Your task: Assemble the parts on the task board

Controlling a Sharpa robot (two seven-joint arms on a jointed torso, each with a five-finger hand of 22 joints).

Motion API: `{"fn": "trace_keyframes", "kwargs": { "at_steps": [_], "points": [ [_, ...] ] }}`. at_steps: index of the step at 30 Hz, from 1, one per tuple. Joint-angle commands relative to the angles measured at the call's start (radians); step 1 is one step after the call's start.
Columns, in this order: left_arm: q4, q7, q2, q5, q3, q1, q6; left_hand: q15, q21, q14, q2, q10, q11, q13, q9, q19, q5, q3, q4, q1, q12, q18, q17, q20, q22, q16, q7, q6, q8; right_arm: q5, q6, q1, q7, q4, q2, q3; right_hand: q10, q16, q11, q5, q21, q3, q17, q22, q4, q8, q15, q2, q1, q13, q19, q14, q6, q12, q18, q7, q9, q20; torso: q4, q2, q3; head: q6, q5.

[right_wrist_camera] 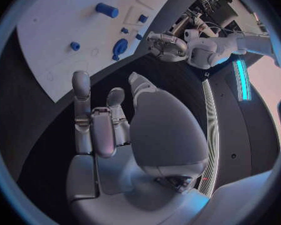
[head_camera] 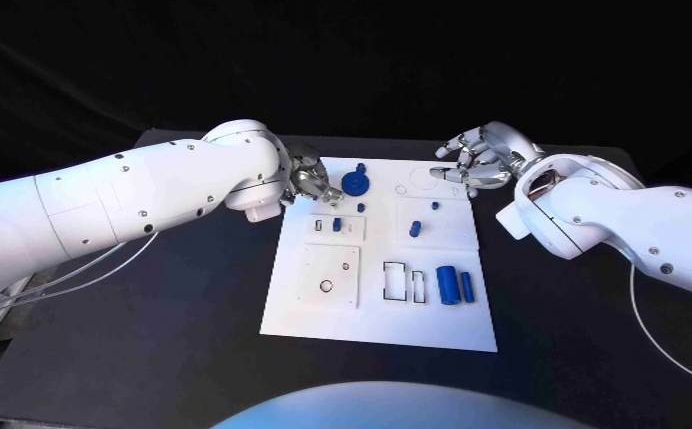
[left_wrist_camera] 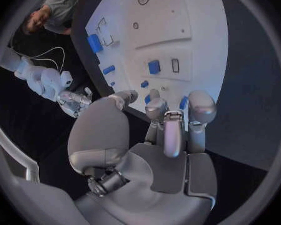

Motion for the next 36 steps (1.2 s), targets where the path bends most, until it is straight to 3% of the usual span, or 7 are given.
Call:
{"fn": "trace_keyframes", "kwargs": {
  "at_steps": [1,4,10,13,15,30,36],
  "points": [
    [-0.028,0.000,0.001,0.049,0.003,0.022,0.052,0.008,-0.005,0.105,0.003,-0.017,0.005,-0.017,-0.015,-0.001,0.008,-0.008,0.001,0.017,-0.014,-0.015,0.263,0.009,0.001,0.004,0.008,-0.014,-0.019,-0.009,0.011,-0.001,0.000,-0.001,0.002,0.000,-0.003,-0.005,-0.001,0.006,-0.003,0.003,0.001,0.000,0.001,0.003,-0.002,0.001,-0.010,-0.001,-0.005,0.000,-0.006,0.002,0.007,0.002,-0.001,-0.002,0.0007,0.000,0.0009,0.010,0.004],
    [-0.068,0.002,0.013,0.043,0.005,0.036,0.079,0.014,-0.007,0.105,0.003,-0.027,0.012,-0.025,-0.029,-0.002,-0.013,-0.021,0.004,0.017,-0.018,-0.014,0.263,0.015,0.002,0.004,0.014,-0.018,-0.032,-0.009,0.011,-0.002,0.000,-0.003,0.003,0.000,-0.003,-0.005,-0.001,0.006,-0.003,0.003,0.001,0.000,0.001,0.003,-0.002,0.001,-0.010,-0.001,-0.005,0.000,-0.006,0.002,0.007,0.002,-0.001,-0.002,0.0006,0.001,0.0006,0.014,0.004],
    [-0.154,-0.001,0.048,0.031,0.005,0.045,0.107,0.018,-0.008,0.105,0.000,-0.034,0.016,-0.028,-0.040,-0.003,-0.029,-0.041,0.006,0.006,-0.020,-0.014,0.263,0.019,0.003,0.004,0.019,-0.020,-0.041,-0.008,0.011,-0.002,0.000,-0.003,0.004,0.000,-0.003,-0.005,-0.001,0.006,-0.003,0.003,0.001,0.000,0.001,0.003,-0.002,0.001,-0.010,-0.001,-0.005,0.000,-0.006,0.002,0.007,0.002,-0.001,-0.002,-0.0020,0.004,-0.0011,0.020,0.006],
    [-0.201,-0.003,0.070,0.023,0.005,0.047,0.119,0.020,-0.008,0.105,0.002,-0.035,0.018,-0.027,-0.046,-0.003,-0.044,-0.056,0.007,-0.005,-0.018,-0.014,0.263,0.022,0.005,0.004,0.020,-0.019,-0.043,-0.008,0.010,-0.003,0.000,-0.002,0.004,0.000,-0.003,-0.005,-0.001,0.007,-0.002,0.003,0.001,0.001,0.001,0.003,-0.002,0.002,-0.013,-0.001,-0.004,0.000,-0.007,0.003,0.007,0.002,-0.001,-0.002,-0.0019,0.005,-0.0005,0.022,0.009],
    [-0.230,-0.005,0.084,0.019,0.005,0.047,0.132,0.021,-0.010,0.105,0.008,-0.036,0.018,-0.027,-0.051,-0.004,-0.074,-0.070,0.007,-0.012,-0.015,-0.013,0.263,0.024,0.006,0.004,0.020,-0.018,-0.043,-0.008,0.010,-0.003,0.000,-0.002,0.004,0.000,-0.003,-0.005,-0.001,0.007,-0.002,0.003,0.001,0.001,0.001,0.003,-0.002,0.002,-0.013,-0.001,-0.004,0.000,-0.007,0.003,0.007,0.002,-0.001,-0.002,-0.0022,0.006,-0.0011,0.023,0.009],
    [-0.395,-0.011,0.174,0.005,-0.011,0.045,0.221,0.021,-0.012,0.105,0.025,-0.042,0.018,-0.031,-0.058,-0.005,-0.110,-0.082,0.006,-0.011,-0.016,-0.012,0.263,0.025,0.007,0.004,0.020,-0.015,-0.042,-0.009,0.002,-0.003,-0.008,0.001,0.004,0.000,-0.003,-0.005,-0.001,0.008,-0.002,0.003,0.001,0.001,0.001,0.004,-0.002,0.004,-0.016,-0.002,-0.003,0.000,-0.007,0.004,0.007,0.003,-0.001,-0.002,-0.0013,0.005,-0.0022,0.023,0.012],
    [-0.433,-0.002,0.195,0.004,-0.019,0.044,0.237,0.021,-0.013,0.105,0.031,-0.044,0.019,-0.032,-0.061,-0.006,-0.119,-0.083,0.005,-0.005,-0.017,-0.012,0.263,0.025,0.008,0.004,0.020,-0.017,-0.043,-0.009,-0.001,-0.003,-0.010,0.002,0.006,0.000,-0.004,-0.004,-0.001,0.008,-0.003,0.003,0.002,0.000,0.001,0.005,-0.002,0.005,-0.020,-0.004,-0.003,0.000,-0.008,0.003,0.007,0.003,-0.001,-0.001,-0.0015,0.003,0.0002,0.021,0.014]
  ]
}}
